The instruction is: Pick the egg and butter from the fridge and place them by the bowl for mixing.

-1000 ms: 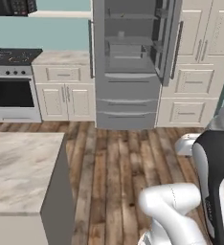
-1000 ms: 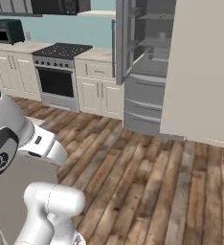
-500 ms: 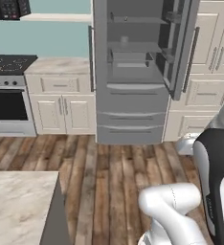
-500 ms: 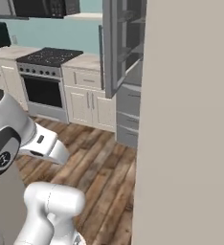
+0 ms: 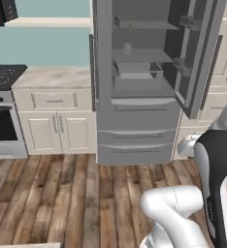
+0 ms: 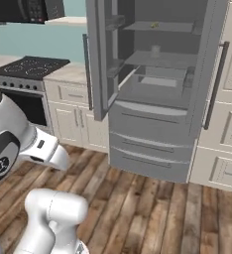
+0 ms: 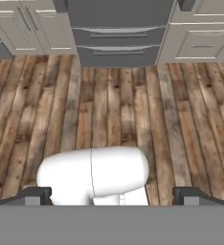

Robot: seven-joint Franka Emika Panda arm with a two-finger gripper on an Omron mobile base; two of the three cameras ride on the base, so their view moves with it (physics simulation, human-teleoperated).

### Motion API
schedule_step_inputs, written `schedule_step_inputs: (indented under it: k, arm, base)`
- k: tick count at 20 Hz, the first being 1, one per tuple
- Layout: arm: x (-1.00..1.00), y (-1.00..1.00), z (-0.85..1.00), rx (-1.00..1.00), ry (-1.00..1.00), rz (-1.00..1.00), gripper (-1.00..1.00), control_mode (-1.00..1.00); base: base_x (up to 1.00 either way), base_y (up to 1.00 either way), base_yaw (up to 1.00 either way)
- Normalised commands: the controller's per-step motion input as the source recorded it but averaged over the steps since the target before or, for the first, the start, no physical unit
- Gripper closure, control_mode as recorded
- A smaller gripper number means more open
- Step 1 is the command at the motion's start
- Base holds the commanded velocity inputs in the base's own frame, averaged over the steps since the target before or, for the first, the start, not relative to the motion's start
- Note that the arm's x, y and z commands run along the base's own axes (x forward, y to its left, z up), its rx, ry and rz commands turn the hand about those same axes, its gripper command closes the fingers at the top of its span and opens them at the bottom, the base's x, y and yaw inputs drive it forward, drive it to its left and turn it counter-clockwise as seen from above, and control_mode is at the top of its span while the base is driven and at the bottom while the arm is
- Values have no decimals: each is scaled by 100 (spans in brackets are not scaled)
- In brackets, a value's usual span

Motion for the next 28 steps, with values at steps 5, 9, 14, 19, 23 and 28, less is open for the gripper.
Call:
schedule_step_inputs:
  k: [5, 9, 14, 19, 23, 28]
  arm:
    - [0, 0, 0, 0, 0, 0, -100, 100]
    - [0, 0, 0, 0, 0, 0, -100, 100]
    - [0, 0, 0, 0, 0, 0, -100, 100]
    - [0, 0, 0, 0, 0, 0, -100, 100]
    - [0, 0, 0, 0, 0, 0, -100, 100]
    - [0, 0, 0, 0, 0, 0, -100, 100]
  base:
    - [100, 1, -25]
    - [100, 1, -24]
    - [100, 1, -22]
    - [98, 0, -16]
    - [78, -15, -5]
    - [73, -21, 0]
